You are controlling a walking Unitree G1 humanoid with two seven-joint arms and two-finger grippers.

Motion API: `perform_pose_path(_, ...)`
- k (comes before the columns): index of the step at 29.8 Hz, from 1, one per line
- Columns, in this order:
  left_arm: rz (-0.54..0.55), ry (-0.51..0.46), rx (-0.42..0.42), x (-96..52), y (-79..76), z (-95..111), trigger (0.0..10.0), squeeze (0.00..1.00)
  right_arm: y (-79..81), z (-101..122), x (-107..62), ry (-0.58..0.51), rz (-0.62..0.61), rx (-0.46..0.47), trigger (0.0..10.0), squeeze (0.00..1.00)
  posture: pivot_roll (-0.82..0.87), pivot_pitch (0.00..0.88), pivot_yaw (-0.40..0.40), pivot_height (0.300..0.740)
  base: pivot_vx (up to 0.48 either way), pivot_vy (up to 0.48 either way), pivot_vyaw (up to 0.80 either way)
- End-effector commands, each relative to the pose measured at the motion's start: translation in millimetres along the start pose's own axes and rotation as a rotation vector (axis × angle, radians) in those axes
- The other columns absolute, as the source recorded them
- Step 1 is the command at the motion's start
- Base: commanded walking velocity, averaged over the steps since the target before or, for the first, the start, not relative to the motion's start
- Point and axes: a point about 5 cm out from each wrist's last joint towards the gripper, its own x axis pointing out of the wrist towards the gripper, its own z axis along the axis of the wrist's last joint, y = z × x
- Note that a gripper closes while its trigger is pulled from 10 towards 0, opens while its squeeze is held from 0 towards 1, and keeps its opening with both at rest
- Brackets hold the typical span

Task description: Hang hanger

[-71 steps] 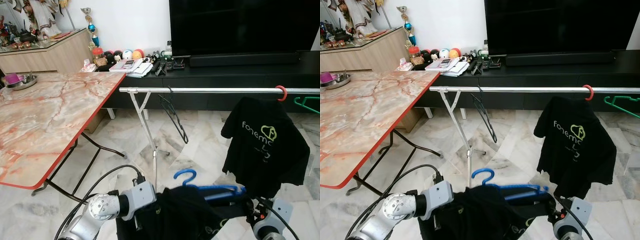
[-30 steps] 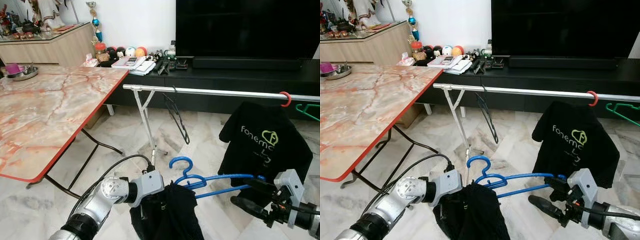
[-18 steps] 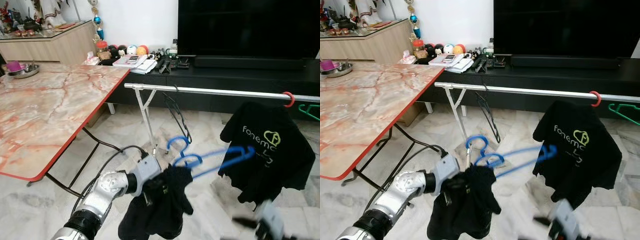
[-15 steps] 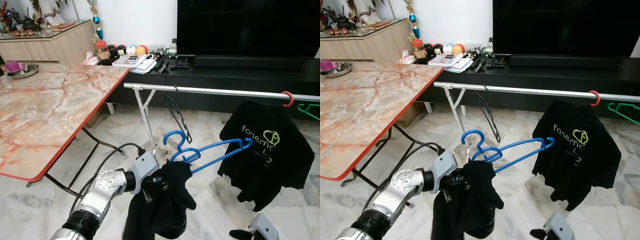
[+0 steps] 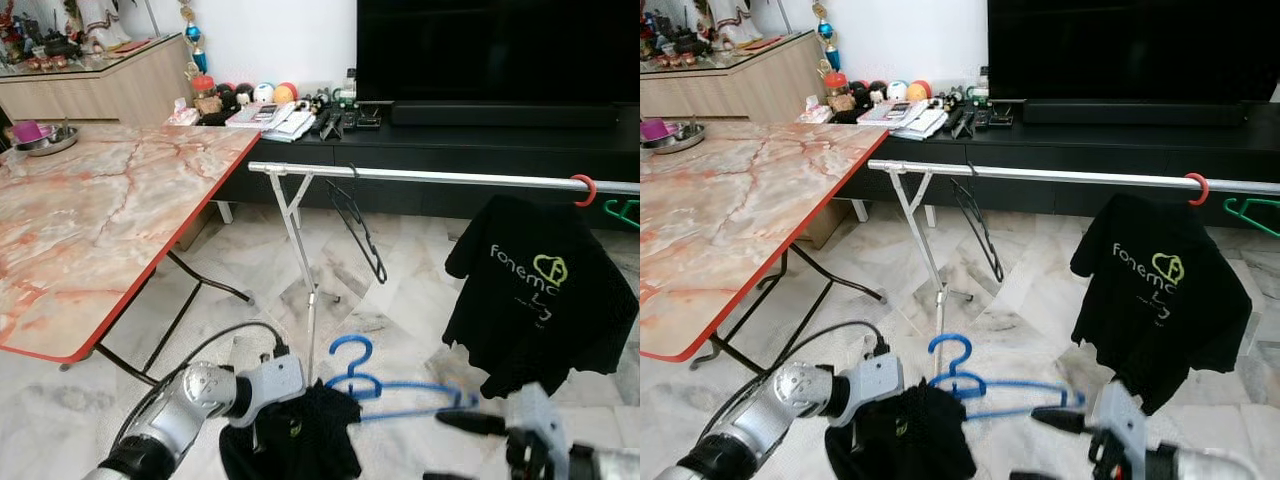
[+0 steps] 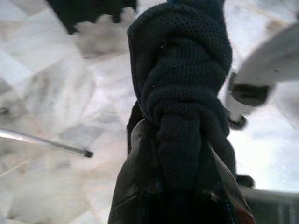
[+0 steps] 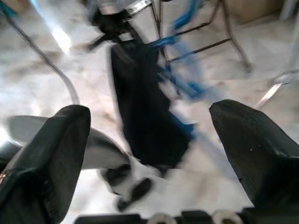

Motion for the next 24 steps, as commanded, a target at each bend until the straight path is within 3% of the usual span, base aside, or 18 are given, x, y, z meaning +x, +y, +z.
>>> perform_pose_path(1, -0.039, -0.011, 0.042, -3.4, 1.7, 7.0, 0.0, 0.00, -14.5, 8.7, -5.0, 0.032, -0.035, -0.092, 10.0, 0.00, -0.03, 0.035, 0.079, 0.740, 0.000, 0.000, 0.00)
perform_pose_path(4, -0.083, -0.032, 0.039, -2.3, -1.0, 10.3, 0.0, 0.00, -22.7, 7.7, -0.6, 0.061, -0.046, -0.171, 10.0, 0.00, -0.05, 0.020, 0.075, 0.740, 0.000, 0.000, 0.00)
perform_pose_path(8, -0.139, -0.042, 0.084, 2.0, -3.7, 19.8, 0.0, 0.00, -24.5, -1.6, 15.1, 0.090, 0.022, -0.171, 10.0, 0.00, -0.04, 0.006, 0.069, 0.740, 0.000, 0.000, 0.00)
perform_pose_path(14, -0.198, -0.071, 0.151, 6.6, -7.5, 38.2, 0.0, 0.00, -29.9, 3.4, 31.0, 0.106, 0.068, -0.224, 10.0, 0.00, -0.03, 0.000, 0.062, 0.740, 0.000, 0.000, 0.00)
perform_pose_path(19, -0.214, -0.083, 0.168, 10.2, -9.6, 44.4, 0.0, 0.00, -33.4, 6.0, 36.0, 0.083, 0.136, -0.218, 10.0, 0.00, -0.01, 0.000, 0.059, 0.740, 0.000, 0.000, 0.00)
perform_pose_path(24, -0.203, -0.066, 0.187, 9.5, -7.4, 45.5, 0.0, 0.00, -33.7, -3.5, 42.1, 0.139, 0.202, -0.227, 10.0, 0.00, 0.00, 0.007, 0.045, 0.740, 0.000, 0.000, 0.00)
